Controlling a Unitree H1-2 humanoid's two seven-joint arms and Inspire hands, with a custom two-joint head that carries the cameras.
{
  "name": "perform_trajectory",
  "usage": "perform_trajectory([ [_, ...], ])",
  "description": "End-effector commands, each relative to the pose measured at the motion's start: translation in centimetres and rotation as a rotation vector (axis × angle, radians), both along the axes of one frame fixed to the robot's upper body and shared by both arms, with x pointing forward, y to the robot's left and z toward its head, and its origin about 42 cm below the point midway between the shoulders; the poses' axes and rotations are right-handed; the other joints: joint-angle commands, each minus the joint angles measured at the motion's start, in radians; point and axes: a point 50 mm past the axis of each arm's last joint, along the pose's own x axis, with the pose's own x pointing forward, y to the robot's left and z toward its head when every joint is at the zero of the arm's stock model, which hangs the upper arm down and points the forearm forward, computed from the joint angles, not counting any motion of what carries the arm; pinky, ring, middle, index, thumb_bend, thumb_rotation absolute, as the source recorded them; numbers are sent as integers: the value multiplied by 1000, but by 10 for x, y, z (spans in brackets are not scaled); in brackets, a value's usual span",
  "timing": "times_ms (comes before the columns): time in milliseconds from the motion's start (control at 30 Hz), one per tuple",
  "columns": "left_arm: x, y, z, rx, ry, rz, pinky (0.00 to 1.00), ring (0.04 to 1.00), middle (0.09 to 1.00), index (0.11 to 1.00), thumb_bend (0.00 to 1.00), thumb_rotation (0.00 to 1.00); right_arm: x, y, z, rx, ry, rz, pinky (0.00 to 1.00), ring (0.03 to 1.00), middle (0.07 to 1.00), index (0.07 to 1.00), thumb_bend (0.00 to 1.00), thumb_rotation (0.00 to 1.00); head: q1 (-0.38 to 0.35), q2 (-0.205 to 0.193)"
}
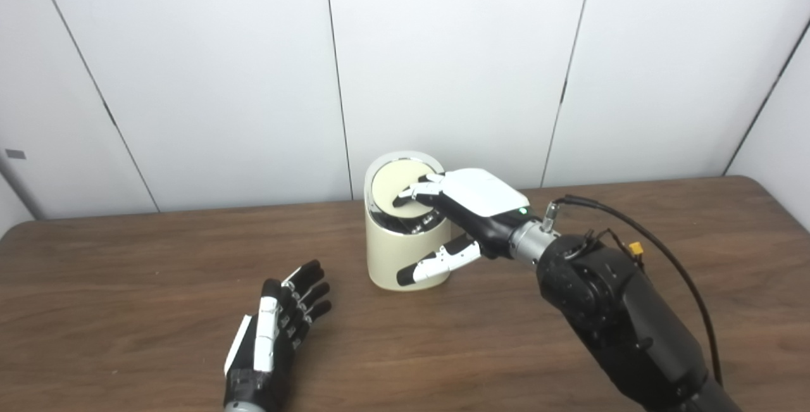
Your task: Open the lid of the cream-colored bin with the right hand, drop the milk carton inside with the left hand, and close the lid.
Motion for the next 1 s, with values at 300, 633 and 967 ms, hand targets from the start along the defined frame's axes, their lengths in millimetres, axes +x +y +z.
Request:
perform_trajectory([
  [300,5,0,19,-7,-73,-1,860,883,904,899,716,912,-21,2,-16,31,98,36,954,932,851,828,862,807,-5,-1],
  [633,4,1,18,-1,-61,-4,844,883,898,888,719,919,-42,15,23,416,-431,91,952,977,975,970,724,699,-7,-1],
  [967,3,2,16,-3,-75,18,837,873,890,882,691,915,-53,-3,16,723,-543,-47,995,1000,1000,1000,639,868,1,-5],
])
